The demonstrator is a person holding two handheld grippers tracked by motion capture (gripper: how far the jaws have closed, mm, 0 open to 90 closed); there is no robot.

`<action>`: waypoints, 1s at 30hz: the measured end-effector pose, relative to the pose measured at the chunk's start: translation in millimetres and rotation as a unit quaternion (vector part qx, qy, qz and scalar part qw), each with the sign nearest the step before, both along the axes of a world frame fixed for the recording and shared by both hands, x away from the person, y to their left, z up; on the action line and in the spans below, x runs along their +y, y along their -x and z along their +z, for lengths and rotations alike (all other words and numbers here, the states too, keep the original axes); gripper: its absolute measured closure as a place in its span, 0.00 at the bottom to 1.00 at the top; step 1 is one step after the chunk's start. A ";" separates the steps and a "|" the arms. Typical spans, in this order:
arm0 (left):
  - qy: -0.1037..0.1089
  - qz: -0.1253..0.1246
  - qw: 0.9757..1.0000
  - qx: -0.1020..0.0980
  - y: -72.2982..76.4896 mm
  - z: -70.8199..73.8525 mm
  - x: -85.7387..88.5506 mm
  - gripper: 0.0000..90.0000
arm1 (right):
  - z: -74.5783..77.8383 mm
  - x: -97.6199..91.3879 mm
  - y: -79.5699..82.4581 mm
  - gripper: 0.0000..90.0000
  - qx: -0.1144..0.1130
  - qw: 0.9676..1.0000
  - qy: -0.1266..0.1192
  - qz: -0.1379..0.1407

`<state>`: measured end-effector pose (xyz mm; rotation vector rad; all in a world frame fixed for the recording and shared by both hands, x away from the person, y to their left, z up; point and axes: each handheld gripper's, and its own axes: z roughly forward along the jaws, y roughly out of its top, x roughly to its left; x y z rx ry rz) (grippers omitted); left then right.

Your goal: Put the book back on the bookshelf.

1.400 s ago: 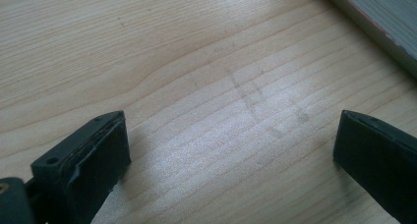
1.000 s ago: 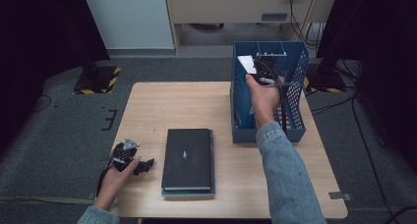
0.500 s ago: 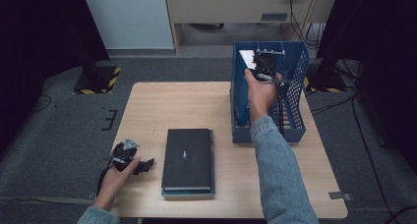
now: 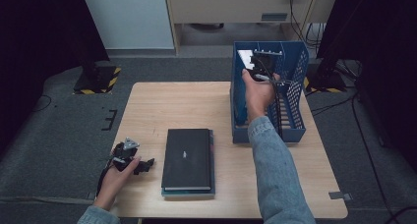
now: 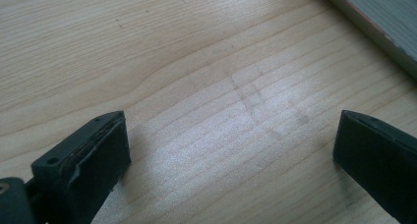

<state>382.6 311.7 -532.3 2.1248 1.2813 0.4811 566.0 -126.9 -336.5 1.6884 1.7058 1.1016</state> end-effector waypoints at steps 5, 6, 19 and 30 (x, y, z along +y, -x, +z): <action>0.000 0.000 1.000 0.000 0.2 0.0 -0.2 0.00 | 0.7 9.8 -1.7 0.64 0.002 1.000 0.012 0.005; 0.000 -0.001 1.000 0.000 0.3 0.0 -0.2 0.00 | 0.8 11.4 -2.2 0.63 0.002 1.000 0.013 0.006; -0.001 0.000 1.000 0.000 0.0 0.0 -0.9 0.00 | 10.0 14.4 7.0 0.49 -0.007 0.999 -0.013 0.047; 0.000 0.000 1.000 0.000 -0.1 -0.1 -1.0 0.00 | 10.0 16.4 13.6 0.42 -0.012 0.997 -0.026 0.072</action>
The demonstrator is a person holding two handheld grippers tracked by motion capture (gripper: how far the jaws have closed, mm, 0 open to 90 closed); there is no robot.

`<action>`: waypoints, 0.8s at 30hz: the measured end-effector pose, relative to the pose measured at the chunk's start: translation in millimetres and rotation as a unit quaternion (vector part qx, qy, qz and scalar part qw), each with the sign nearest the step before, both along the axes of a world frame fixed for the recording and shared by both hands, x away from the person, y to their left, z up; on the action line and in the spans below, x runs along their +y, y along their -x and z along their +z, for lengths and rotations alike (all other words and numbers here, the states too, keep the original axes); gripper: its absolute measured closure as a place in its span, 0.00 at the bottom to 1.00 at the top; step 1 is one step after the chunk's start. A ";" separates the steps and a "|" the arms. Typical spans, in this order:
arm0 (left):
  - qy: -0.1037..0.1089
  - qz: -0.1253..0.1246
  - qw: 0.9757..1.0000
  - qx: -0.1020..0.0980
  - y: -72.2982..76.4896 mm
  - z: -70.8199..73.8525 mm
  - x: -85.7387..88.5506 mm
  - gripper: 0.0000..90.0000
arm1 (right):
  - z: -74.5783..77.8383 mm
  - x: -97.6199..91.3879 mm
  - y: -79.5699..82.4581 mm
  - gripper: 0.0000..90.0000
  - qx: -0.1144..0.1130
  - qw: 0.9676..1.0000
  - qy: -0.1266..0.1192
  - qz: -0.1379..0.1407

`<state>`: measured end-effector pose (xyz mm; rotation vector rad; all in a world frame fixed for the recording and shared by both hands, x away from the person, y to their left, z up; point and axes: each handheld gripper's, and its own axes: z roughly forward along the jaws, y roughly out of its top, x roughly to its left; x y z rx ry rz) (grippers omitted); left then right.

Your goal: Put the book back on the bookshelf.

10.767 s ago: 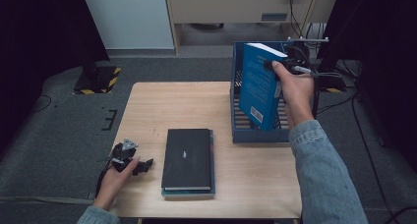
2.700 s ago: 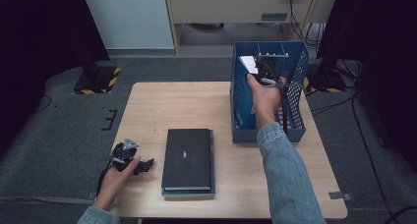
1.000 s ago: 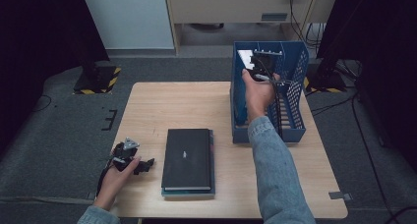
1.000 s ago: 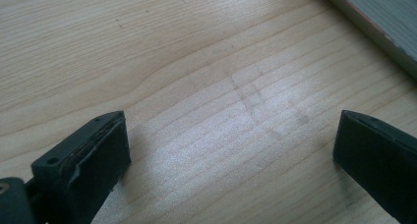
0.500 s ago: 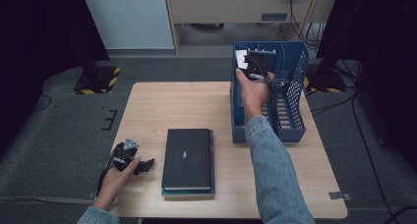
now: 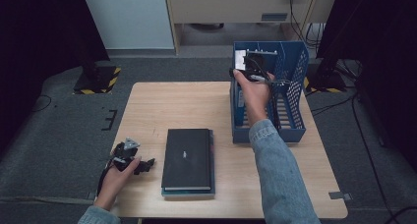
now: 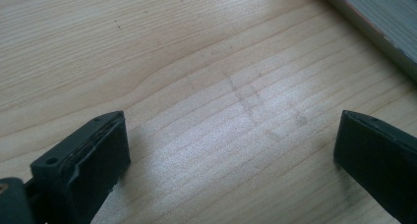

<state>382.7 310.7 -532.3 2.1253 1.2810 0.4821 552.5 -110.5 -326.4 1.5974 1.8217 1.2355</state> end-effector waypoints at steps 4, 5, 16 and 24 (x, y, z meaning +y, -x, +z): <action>0.000 0.000 1.000 -0.001 0.0 -0.1 0.0 0.00 | -1.6 -2.9 0.6 0.36 -0.005 1.000 -0.014 0.008; 0.001 0.001 1.000 -0.002 0.1 -0.3 -0.1 0.00 | -2.0 -3.9 1.0 0.34 -0.006 1.000 -0.019 0.009; 0.001 0.001 1.000 -0.002 0.2 -0.4 -0.1 0.00 | -4.2 -10.6 16.6 0.16 -0.026 0.999 -0.039 0.013; 0.001 0.001 1.000 -0.001 0.6 -0.5 -0.2 0.00 | -4.2 -16.0 35.2 0.07 -0.051 0.998 -0.033 0.020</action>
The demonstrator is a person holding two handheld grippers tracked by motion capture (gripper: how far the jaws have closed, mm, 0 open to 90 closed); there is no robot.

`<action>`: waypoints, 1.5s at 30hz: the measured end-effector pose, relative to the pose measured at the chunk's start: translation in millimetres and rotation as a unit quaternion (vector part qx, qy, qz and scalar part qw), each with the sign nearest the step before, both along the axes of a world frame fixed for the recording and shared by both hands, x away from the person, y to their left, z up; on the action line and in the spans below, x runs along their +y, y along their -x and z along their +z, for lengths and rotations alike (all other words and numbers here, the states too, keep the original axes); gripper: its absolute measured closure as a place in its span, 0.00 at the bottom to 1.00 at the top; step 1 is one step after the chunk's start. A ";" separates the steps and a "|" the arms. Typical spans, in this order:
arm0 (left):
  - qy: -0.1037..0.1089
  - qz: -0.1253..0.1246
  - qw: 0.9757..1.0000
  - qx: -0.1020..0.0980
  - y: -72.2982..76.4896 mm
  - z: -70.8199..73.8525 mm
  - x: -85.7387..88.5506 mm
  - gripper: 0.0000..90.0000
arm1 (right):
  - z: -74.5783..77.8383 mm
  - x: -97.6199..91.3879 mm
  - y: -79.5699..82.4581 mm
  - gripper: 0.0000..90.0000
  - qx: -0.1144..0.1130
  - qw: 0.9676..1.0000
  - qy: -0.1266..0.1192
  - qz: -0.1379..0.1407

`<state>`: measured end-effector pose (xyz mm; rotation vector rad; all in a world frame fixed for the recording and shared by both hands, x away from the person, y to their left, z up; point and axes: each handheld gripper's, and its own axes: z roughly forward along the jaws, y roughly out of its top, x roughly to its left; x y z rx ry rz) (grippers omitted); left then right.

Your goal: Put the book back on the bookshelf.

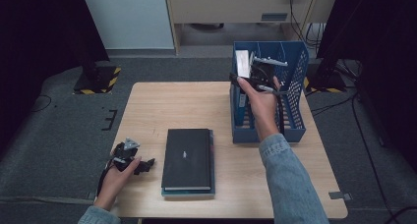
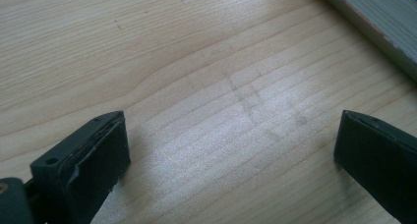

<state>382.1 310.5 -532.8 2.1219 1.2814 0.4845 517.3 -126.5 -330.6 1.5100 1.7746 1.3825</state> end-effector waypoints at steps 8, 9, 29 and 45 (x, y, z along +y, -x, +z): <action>0.002 0.002 1.000 -0.004 0.4 -0.8 -0.2 0.00 | -3.7 -6.3 30.5 0.06 -0.029 0.999 0.032 0.009; 0.002 0.003 1.000 -0.006 0.2 -1.0 -0.4 0.00 | -5.4 -7.5 35.6 0.06 -0.034 0.999 0.033 0.012; 0.010 0.004 1.000 -0.022 4.0 -3.8 -0.8 0.00 | -78.3 -9.5 110.3 0.07 -0.031 0.998 0.004 0.063; 0.027 0.001 0.999 -0.019 9.2 1.6 3.9 0.04 | -130.9 22.5 150.1 0.14 -0.013 0.987 0.099 0.123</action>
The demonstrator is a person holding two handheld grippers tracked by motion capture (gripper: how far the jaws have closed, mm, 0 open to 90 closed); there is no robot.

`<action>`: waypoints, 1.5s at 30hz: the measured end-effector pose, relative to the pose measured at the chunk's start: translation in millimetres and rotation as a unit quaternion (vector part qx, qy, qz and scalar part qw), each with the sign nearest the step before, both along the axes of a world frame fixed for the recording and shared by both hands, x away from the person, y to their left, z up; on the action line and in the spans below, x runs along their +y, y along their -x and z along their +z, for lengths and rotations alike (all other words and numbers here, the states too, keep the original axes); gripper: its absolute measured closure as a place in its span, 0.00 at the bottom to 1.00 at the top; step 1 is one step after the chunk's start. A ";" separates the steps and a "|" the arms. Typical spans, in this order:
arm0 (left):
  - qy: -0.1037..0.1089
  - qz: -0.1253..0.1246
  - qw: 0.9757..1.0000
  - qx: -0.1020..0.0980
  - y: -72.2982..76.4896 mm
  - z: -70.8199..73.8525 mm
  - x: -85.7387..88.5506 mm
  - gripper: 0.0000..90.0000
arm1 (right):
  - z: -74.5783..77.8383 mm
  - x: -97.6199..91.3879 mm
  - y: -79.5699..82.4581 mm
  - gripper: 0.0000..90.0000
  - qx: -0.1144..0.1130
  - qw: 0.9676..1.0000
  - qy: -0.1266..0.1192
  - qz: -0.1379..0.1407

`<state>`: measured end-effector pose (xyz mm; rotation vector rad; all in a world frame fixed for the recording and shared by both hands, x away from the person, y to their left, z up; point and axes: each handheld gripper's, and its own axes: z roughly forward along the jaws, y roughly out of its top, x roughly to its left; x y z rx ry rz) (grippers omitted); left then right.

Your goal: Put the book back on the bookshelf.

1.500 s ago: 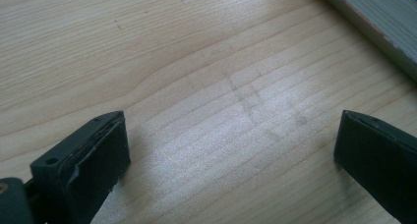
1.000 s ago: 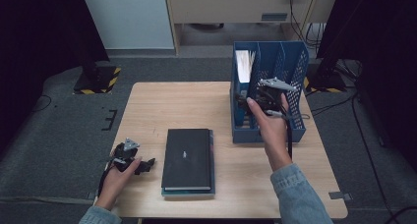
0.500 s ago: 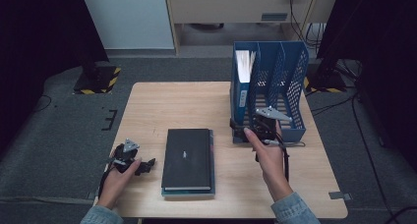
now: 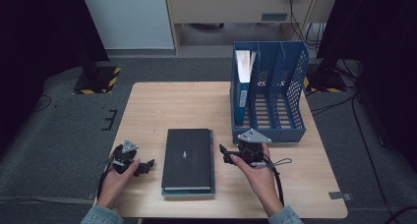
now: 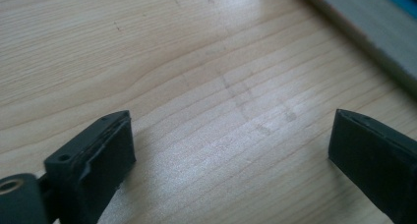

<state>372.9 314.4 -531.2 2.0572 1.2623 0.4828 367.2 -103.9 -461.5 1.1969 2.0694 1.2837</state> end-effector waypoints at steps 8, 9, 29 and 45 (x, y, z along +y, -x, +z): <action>0.028 -0.004 0.999 -0.025 9.6 23.3 -7.9 0.05 | -11.3 9.3 9.4 0.15 0.026 0.999 0.008 0.033; 0.028 -0.004 0.999 -0.025 9.6 23.3 -7.9 0.05 | -11.3 9.3 9.4 0.15 0.026 0.999 0.008 0.033; 0.099 -0.104 0.990 -0.012 26.0 50.2 -80.8 0.16 | -22.6 37.7 21.7 0.11 0.056 0.993 0.020 0.107; 0.084 -0.147 0.985 0.009 -0.4 53.7 -97.1 0.17 | -25.6 42.4 13.3 0.06 0.093 0.987 0.003 0.129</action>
